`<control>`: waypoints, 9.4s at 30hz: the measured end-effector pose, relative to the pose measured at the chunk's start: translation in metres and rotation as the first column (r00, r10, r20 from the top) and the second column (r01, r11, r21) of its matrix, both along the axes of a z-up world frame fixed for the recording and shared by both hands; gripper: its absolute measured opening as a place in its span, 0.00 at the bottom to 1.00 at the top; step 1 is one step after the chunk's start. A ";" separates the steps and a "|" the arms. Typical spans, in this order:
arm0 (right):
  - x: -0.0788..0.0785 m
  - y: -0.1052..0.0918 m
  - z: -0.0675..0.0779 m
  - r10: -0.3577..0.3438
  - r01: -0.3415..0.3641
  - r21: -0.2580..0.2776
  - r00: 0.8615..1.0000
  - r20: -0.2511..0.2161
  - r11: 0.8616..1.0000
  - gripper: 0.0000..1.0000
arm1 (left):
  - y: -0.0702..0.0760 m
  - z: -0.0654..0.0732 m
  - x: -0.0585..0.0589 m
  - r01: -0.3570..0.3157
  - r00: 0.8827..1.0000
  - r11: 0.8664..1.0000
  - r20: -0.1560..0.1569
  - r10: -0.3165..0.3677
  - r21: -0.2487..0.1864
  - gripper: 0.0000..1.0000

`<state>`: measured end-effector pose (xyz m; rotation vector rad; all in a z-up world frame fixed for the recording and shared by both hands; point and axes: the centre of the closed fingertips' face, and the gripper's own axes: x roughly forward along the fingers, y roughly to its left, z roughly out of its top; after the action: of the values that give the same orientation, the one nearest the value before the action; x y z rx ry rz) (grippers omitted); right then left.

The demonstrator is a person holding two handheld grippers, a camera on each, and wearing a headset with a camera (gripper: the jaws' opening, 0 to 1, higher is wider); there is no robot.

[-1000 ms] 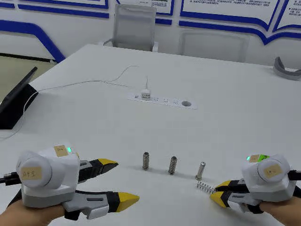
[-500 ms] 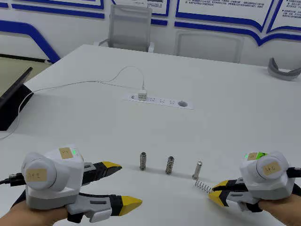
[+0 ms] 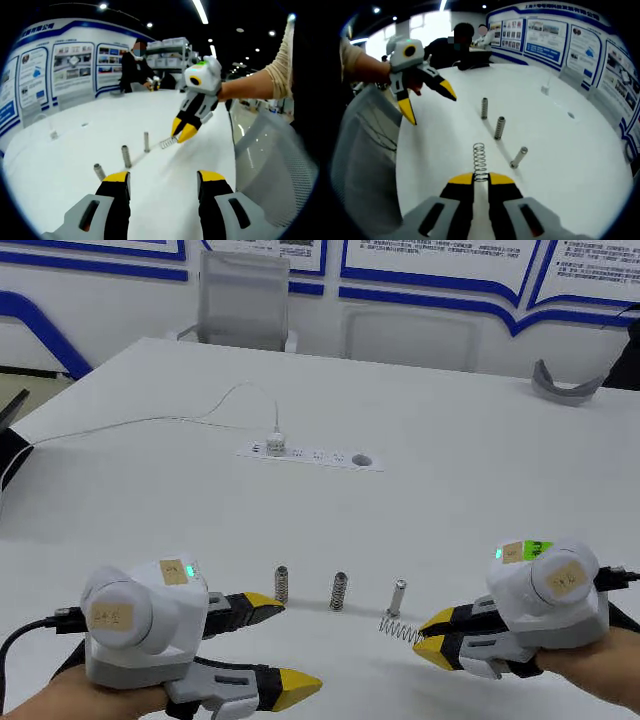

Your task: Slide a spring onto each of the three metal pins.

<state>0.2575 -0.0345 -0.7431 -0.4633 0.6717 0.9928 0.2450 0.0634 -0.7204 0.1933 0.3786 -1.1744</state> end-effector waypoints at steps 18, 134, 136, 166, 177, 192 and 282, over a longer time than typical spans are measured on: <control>-0.028 0.039 0.028 0.222 -0.221 -0.051 0.975 0.015 0.974 0.11 | -0.030 0.007 -0.009 0.126 0.991 0.992 0.045 -0.126 0.008 0.42; -0.018 0.058 0.080 0.192 -0.197 0.048 0.977 0.089 0.979 0.12 | 0.005 0.009 0.000 0.052 0.997 0.999 0.058 -0.052 -0.009 0.41; -0.015 0.055 0.080 0.185 -0.190 0.044 0.979 0.090 0.981 0.12 | 0.010 0.009 0.002 0.039 0.998 0.999 0.056 -0.038 -0.010 0.41; 0.050 0.006 0.083 -0.043 0.037 0.049 0.991 0.129 0.998 0.12 | 0.049 0.004 0.018 -0.108 0.993 0.993 0.038 0.109 -0.037 0.51; 0.071 0.001 0.058 -0.106 0.101 0.046 0.989 0.106 0.994 0.12 | 0.050 0.004 0.020 -0.121 0.992 0.992 0.034 0.123 -0.040 0.52; 0.080 -0.002 0.038 -0.136 0.132 0.054 0.988 0.074 0.990 0.12 | 0.051 0.002 0.020 -0.135 0.990 0.990 0.029 0.136 -0.035 0.52; 0.035 -0.033 0.000 -0.217 0.210 0.085 0.973 0.085 0.974 0.39 | 0.068 -0.010 0.032 -0.177 0.984 0.984 0.016 0.177 -0.008 0.60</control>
<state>0.2930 -0.0676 -0.7427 -0.3601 0.5840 0.7857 0.2771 0.1312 -0.7302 0.1605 0.3694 -0.9976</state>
